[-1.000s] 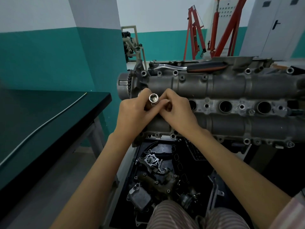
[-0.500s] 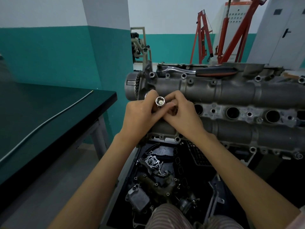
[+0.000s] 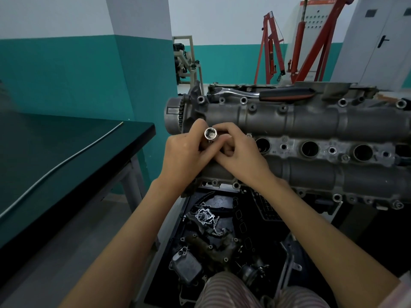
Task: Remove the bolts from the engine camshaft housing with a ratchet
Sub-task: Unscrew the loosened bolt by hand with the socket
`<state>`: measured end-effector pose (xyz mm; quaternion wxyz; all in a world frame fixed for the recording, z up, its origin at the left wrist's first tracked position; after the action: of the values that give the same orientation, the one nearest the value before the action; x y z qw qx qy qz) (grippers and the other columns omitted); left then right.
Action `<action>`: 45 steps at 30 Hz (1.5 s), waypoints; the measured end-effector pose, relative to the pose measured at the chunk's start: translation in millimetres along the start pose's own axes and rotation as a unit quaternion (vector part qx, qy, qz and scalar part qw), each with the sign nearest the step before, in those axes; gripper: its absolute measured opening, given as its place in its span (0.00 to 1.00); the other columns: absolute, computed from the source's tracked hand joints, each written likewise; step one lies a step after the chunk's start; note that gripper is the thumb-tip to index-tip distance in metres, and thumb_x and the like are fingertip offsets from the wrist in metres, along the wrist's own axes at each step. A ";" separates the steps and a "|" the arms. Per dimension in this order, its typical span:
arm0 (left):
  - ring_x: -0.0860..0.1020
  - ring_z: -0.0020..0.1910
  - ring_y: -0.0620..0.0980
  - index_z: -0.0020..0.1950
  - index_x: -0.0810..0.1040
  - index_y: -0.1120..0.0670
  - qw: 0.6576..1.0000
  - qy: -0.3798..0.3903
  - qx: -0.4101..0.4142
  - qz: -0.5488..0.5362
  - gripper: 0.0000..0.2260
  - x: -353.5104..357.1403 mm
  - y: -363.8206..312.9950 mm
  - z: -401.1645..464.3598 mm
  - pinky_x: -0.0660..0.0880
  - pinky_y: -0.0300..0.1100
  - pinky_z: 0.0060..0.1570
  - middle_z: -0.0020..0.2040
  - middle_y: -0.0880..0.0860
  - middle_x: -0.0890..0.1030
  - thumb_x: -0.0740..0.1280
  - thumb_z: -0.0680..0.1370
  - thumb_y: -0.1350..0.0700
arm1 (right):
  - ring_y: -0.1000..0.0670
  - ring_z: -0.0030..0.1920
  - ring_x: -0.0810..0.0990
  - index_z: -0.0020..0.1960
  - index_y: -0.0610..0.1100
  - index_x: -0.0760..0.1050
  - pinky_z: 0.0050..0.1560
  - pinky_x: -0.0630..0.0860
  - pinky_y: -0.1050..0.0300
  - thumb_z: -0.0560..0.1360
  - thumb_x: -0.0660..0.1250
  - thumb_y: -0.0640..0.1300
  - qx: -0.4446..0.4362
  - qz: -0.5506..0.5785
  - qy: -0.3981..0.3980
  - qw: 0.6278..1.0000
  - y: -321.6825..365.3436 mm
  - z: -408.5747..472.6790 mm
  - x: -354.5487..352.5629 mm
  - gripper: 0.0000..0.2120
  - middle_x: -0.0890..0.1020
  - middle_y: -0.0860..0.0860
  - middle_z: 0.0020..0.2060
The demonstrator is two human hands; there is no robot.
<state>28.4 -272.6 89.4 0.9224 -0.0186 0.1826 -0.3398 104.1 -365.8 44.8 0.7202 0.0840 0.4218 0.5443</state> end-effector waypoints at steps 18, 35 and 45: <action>0.73 0.24 0.53 0.36 0.72 0.64 0.999 -0.025 -0.024 -0.010 0.17 -1.1 2.5 -0.6 0.71 0.51 0.23 0.27 0.56 0.75 0.68 0.75 0.51 | 0.57 0.26 0.68 0.49 0.53 0.69 0.29 0.68 0.57 0.74 0.67 0.45 -0.004 -0.016 -0.050 0.999 3.7 -5.4 -5.8 0.08 0.67 0.56 0.23; 0.75 0.26 0.53 0.38 0.72 0.63 0.998 -0.029 -0.047 -0.011 0.17 -1.0 7.9 -2.1 0.69 0.45 0.27 0.30 0.55 0.77 0.69 0.74 0.49 | 0.56 0.26 0.66 0.45 0.49 0.67 0.29 0.67 0.55 0.74 0.66 0.45 0.001 -0.024 -0.066 0.998 6.6 -6.3 -8.9 0.07 0.65 0.55 0.24; 0.73 0.25 0.48 0.45 0.75 0.61 0.998 -0.026 -0.034 -0.049 0.09 -2.8 4.8 -3.4 0.69 0.45 0.26 0.31 0.53 0.77 0.63 0.77 0.56 | 0.61 0.30 0.71 0.60 0.47 0.72 0.33 0.67 0.63 0.77 0.61 0.43 -0.030 -0.034 -0.052 0.998 14.0 -9.9 -6.4 0.11 0.70 0.60 0.27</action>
<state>28.2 -266.8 86.4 0.9082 -0.0681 0.1685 -0.3771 86.9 -369.1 50.0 0.7614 0.0759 0.3704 0.5266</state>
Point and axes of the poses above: each hand's wrist, its own z-axis towards the middle knuckle, its own x-axis out of the palm, y = z × x, the point moved 10 cm from there along z, towards the middle knuckle
